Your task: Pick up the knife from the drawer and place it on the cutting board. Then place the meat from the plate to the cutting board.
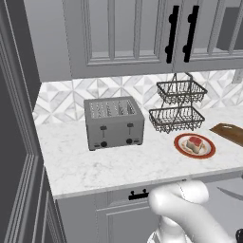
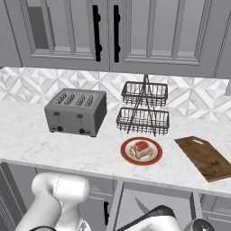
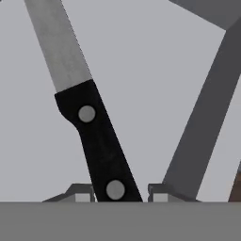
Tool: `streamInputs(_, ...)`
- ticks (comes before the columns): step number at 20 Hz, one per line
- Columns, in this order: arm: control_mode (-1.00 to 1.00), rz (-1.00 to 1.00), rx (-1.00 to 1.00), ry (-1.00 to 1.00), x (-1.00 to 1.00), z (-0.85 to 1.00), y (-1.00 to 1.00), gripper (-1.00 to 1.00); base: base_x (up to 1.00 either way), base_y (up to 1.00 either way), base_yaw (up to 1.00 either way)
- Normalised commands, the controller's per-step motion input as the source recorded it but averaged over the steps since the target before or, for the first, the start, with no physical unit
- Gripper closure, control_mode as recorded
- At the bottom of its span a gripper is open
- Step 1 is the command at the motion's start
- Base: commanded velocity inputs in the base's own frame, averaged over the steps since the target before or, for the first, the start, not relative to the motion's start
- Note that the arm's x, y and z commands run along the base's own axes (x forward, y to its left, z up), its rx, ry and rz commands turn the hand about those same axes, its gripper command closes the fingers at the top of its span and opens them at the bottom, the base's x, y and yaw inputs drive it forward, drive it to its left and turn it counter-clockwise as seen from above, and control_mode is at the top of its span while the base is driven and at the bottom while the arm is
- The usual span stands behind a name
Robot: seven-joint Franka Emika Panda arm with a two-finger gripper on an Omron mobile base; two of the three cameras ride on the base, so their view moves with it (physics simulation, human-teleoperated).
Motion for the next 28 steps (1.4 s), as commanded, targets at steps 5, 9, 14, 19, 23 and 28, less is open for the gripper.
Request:
streamInputs(5,-1.00,-0.15,-0.04,-0.01,-0.10,1.00,-0.26,1.00,0.00,0.00,0.00)
streamInputs(9,-1.00,-0.08,-0.01,-0.03,0.53,0.86,-0.01,1.00,0.00,0.00,0.00)
streamInputs(14,-1.00,-0.03,0.00,0.00,0.95,0.19,-0.03,1.00,0.00,0.00,0.00)
streamInputs(19,-1.00,0.00,0.02,0.00,0.95,0.05,-0.33,1.00,0.00,0.00,0.00)
streamInputs(23,-1.00,-0.01,0.00,0.00,0.78,0.43,-0.41,1.00,0.00,0.00,0.00)
streamInputs(28,-1.00,-0.04,0.00,0.00,0.51,0.49,-0.30,1.00,0.00,0.00,0.00)
